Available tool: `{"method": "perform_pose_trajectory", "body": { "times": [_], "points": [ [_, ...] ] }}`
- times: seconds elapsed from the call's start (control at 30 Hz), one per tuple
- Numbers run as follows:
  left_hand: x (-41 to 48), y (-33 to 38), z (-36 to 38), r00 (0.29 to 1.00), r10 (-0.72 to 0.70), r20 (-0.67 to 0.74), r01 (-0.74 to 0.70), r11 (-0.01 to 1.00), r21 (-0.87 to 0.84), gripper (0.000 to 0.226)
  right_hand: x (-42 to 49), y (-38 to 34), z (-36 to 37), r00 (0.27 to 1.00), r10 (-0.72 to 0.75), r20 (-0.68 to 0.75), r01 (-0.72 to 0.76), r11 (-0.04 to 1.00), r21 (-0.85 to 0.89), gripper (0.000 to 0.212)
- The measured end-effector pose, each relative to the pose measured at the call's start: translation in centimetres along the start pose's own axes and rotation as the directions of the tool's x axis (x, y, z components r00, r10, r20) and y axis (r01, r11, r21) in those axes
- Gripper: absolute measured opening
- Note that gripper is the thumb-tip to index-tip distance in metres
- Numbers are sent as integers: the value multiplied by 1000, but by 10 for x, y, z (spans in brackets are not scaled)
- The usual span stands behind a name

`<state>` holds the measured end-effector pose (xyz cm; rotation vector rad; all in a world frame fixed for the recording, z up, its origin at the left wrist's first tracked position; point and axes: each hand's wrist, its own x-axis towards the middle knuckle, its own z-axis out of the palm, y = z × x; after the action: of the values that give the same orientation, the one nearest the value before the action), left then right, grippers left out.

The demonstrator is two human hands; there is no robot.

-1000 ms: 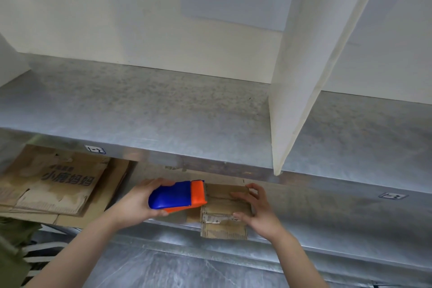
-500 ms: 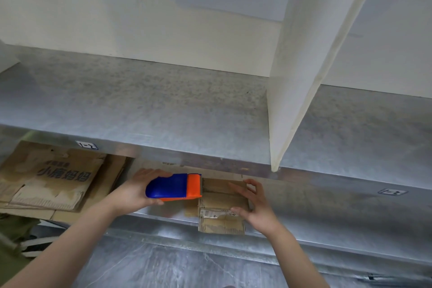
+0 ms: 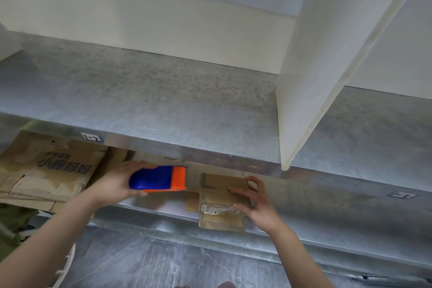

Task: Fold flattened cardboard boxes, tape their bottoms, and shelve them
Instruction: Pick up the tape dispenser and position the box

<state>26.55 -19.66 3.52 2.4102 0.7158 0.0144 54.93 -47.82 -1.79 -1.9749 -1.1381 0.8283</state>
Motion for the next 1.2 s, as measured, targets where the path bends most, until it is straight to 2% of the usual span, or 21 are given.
{"method": "perform_pose_trajectory", "body": {
  "times": [0.13, 0.27, 0.37, 0.4, 0.5, 0.63, 0.9, 1.03, 1.13, 1.2],
  "points": [
    [-2, -8, -8, 999, 41, 14, -42, 995, 95, 62, 4, -4, -1, 1000, 17, 20, -17, 1000, -12, 42],
    [7, 1, 3, 996, 78, 35, -83, 980, 183, 63, 1, -6, 1, 1000, 2, -19, -2, 1000, 6, 34],
    [11, 10, 12, 996, 84, 17, -86, 964, 250, 64, 0, -6, 1, 999, -14, -37, 14, 1000, 17, 55],
    [13, 13, 15, 997, 79, 20, -82, 959, 272, 64, 0, -7, 1, 999, -13, -35, 14, 1000, 22, 55],
    [19, 22, 24, 997, 29, 70, -50, 949, 311, 66, -1, -8, 1, 1000, -7, -24, 8, 999, 37, 36],
    [23, 30, 40, 998, -4, 70, -16, 957, 290, 67, 0, -6, 2, 1000, 12, -12, -11, 998, 55, 36],
    [26, 36, 50, 994, -91, 63, 82, 987, 139, 71, 5, -7, 2, 1000, 6, -18, -5, 995, 95, 32],
    [24, 39, 51, 986, -149, 79, 137, 981, 139, 68, 5, -6, 1, 1000, 15, -15, -13, 996, 91, 32],
    [24, 32, 43, 989, -134, 68, 126, 987, 103, 68, 5, -6, 1, 1000, 15, -20, -13, 996, 88, 32],
    [26, 21, 33, 988, -141, 59, 128, 974, 185, 68, 4, -6, 1, 1000, 21, -22, -19, 996, 88, 32]
  ]
}}
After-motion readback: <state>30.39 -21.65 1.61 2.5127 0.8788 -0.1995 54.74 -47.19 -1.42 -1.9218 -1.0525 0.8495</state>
